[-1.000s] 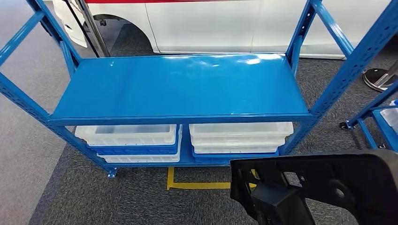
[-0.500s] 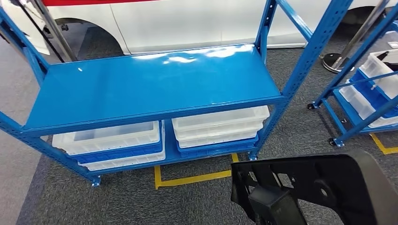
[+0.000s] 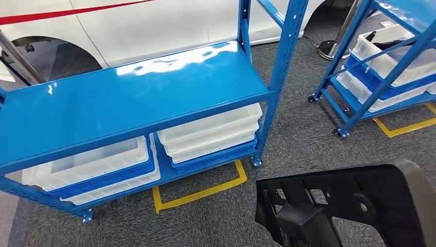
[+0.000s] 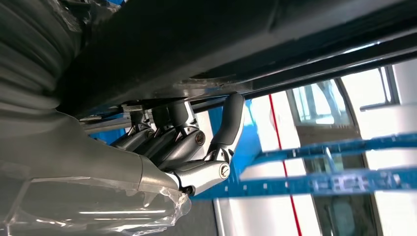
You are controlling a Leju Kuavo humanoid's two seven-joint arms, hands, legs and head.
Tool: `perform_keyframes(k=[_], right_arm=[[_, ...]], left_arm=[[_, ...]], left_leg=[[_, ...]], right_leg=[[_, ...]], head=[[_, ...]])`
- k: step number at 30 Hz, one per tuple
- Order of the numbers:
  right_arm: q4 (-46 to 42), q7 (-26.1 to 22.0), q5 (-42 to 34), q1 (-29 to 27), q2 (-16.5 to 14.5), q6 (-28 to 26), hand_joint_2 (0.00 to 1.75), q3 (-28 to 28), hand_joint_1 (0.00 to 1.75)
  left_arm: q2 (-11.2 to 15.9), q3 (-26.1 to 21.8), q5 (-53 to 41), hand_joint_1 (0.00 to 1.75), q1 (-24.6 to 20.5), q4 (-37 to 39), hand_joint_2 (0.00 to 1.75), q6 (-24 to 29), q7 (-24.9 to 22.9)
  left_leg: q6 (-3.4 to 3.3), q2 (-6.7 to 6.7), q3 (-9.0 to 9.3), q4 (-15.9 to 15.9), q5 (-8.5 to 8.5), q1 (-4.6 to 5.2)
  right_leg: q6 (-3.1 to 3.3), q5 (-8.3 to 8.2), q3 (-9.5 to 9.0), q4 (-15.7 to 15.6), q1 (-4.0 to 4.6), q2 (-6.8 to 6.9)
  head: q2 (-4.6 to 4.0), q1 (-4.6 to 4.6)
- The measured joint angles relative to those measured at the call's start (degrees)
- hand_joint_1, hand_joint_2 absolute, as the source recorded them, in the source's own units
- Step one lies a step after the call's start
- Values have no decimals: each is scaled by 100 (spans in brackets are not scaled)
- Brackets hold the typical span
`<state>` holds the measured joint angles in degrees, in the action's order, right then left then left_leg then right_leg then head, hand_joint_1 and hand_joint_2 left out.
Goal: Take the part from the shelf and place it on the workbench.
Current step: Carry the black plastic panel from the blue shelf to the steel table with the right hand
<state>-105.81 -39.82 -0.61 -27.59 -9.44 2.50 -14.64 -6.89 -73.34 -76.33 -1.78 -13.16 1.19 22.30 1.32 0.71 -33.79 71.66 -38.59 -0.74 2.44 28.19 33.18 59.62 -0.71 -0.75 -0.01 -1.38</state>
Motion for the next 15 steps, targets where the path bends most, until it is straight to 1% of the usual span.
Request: perform_keyframes(k=[1, 2, 3, 4, 5, 6, 7, 8, 9, 10, 11, 12, 13, 14, 15], right_arm=[[0, 0, 25, -25, -48, 56, 175, 67, 175], [0, 0, 48, -49, -96, 110, 175, 133, 175], [-1, 0, 69, -68, -143, 157, 175, 191, 175], [-1, 0, 95, -79, -194, 207, 175, 250, 175], [-2, 0, 121, -85, -246, 255, 175, 303, 175], [-3, 0, 144, -88, -293, 301, 175, 351, 175], [-4, -1, 163, -96, -339, 349, 175, 400, 175], [-8, -1, 175, -111, -382, 399, 175, 450, 175], [-17, -1, 188, -135, -422, 457, 175, 504, 175], [-30, -1, 204, -161, -462, 519, 175, 566, 175], [-49, -3, 220, -181, -502, 584, 175, 632, 175], [-65, -5, 238, -190, -540, 647, 175, 700, 175], [-76, -7, 252, -190, -579, 707, 175, 769, 175], [-83, -9, 267, -189, -620, 761, 175, 837, 175], [-84, -9, 283, -192, -659, 809, 175, 909, 175]], left_arm=[[0, -11, -4, 0, 10, 0, 0, 1, 4], [-1, -18, -13, 0, 16, 0, 0, 2, 8], [-1, -22, -20, 0, 21, 1, 0, 2, 11], [-1, -26, -28, 0, 23, 1, 0, 2, 12], [2, -32, -35, 0, 24, 0, 0, 2, 13], [4, -39, -37, 0, 25, -1, 0, 3, 13], [6, -46, -40, 0, 25, -1, 0, 8, 9], [8, -53, -43, 0, 19, -2, 0, 17, 6], [5, -57, -49, 0, 10, -2, 0, 29, 2], [-3, -61, -61, 0, -2, -2, 0, 41, -3], [-11, -65, -75, 0, -9, -2, 0, 56, -2], [-20, -72, -90, 0, -4, -3, 0, 71, 2], [-26, -82, -106, 0, 7, -3, 0, 86, 13], [-26, -95, -120, 0, 21, -4, 0, 102, 27], [-26, -108, -136, 0, 34, -4, 0, 110, 47]], left_leg=[[-6, -16, -79, 176, -8, 1], [-23, -28, -57, 126, 108, 2], [-50, -59, 59, -138, 316, 3], [-88, -154, 227, -536, 542, 6], [-127, -296, 379, -904, 716, 6], [-156, -415, 486, -1169, 814, 9], [-178, -499, 536, -1310, 839, 15], [-187, -506, 547, -1345, 833, 21], [-197, -449, 557, -1390, 849, 23], [-210, -378, 564, -1440, 877, 10], [-231, -306, 570, -1493, 915, -4], [-254, -224, 570, -1542, 954, -18], [-271, -133, 563, -1562, 974, -23], [-285, -49, 547, -1563, 982, -14], [-290, 45, 529, -1552, 982, -5]], right_leg=[[5, -4, 7, 8, 9, -71], [6, -6, 9, 20, 16, -147], [5, -7, 6, 32, 22, -227], [1, -10, 5, 43, 24, -306], [-14, -17, 10, 56, 32, -379], [-38, -30, 26, 63, 31, -446], [-73, -50, 53, 65, 21, -512], [-121, -80, 83, 60, 11, -575], [-173, -114, 113, 41, 5, -642], [-213, -121, 135, 44, 4, -644], [-244, -68, 178, 106, 17, -551], [-265, 56, 258, 272, 30, -405], [-278, 246, 378, 555, 30, -223], [-299, 449, 530, 903, 28, -81], [-320, 601, 662, 1234, 16, -13]], head=[[-1, 0], [-1, 0], [-1, 0], [-1, 0], [0, 1], [0, -1], [0, -1], [-1, -3], [-1, -4], [-1, -3], [0, 2], [0, 7], [0, 12], [0, 16], [0, 15]])
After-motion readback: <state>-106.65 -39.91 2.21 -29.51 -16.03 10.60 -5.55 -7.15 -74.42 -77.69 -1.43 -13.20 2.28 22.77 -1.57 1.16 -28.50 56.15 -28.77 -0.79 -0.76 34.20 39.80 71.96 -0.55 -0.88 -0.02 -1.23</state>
